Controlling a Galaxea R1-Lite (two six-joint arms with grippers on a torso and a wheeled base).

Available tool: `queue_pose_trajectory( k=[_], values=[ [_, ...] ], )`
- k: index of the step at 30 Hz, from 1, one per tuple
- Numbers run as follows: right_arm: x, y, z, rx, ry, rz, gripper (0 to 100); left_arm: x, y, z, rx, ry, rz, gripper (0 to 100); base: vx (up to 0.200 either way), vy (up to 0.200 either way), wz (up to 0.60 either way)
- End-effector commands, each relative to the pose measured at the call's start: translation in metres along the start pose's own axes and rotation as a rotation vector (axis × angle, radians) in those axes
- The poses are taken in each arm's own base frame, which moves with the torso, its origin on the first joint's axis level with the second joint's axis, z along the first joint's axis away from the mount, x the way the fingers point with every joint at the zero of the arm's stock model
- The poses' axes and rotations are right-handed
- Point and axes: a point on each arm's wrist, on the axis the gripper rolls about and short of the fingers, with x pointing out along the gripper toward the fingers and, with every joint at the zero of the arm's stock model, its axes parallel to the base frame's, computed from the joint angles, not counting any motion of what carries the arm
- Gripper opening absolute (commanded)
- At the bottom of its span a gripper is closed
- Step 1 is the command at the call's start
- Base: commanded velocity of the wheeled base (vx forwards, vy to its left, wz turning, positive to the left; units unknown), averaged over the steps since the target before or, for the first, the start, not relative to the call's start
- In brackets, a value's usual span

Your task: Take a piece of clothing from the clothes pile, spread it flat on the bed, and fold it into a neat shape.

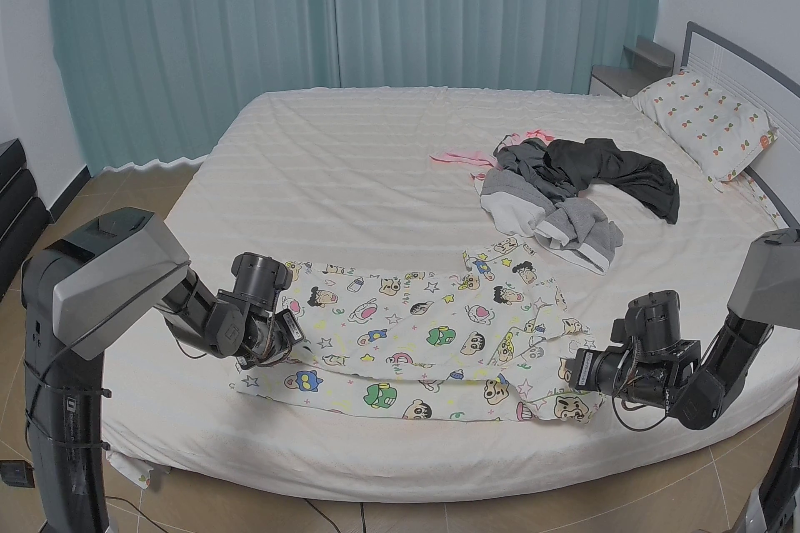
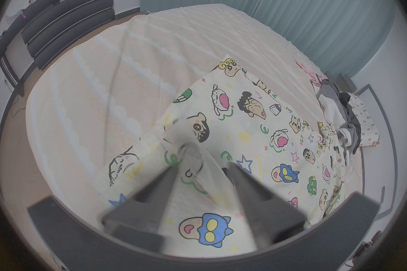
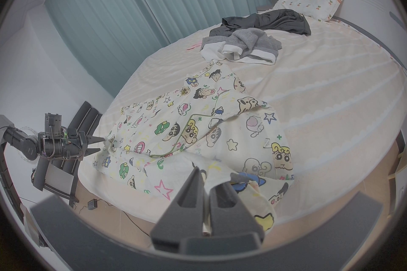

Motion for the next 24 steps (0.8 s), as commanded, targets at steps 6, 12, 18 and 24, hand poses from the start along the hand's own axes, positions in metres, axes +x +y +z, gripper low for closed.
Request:
queue_pose_trajectory(
  k=[6, 12, 18, 24],
  values=[
    [0.012, 0.0, 0.001, 0.003, 0.001, -0.003, 0, 0.007, 0.009, 0.009, -0.046, -0.014, 0.017, 100, 0.0, 0.0, 0.0],
    [0.02, -0.006, 0.002, 0.021, 0.0, -0.019, 100, -0.002, 0.025, 0.028, -0.14, -0.031, 0.021, 100, 0.0, 0.0, 0.0],
    [0.022, -0.019, 0.015, 0.128, -0.038, -0.047, 100, -0.032, 0.051, 0.043, -0.253, 0.025, -0.047, 100, 0.0, 0.0, 0.0],
    [0.02, -0.042, 0.026, 0.204, -0.076, -0.1, 100, -0.059, 0.082, 0.044, -0.352, 0.098, -0.11, 100, 0.0, 0.0, 0.0]
  ],
)
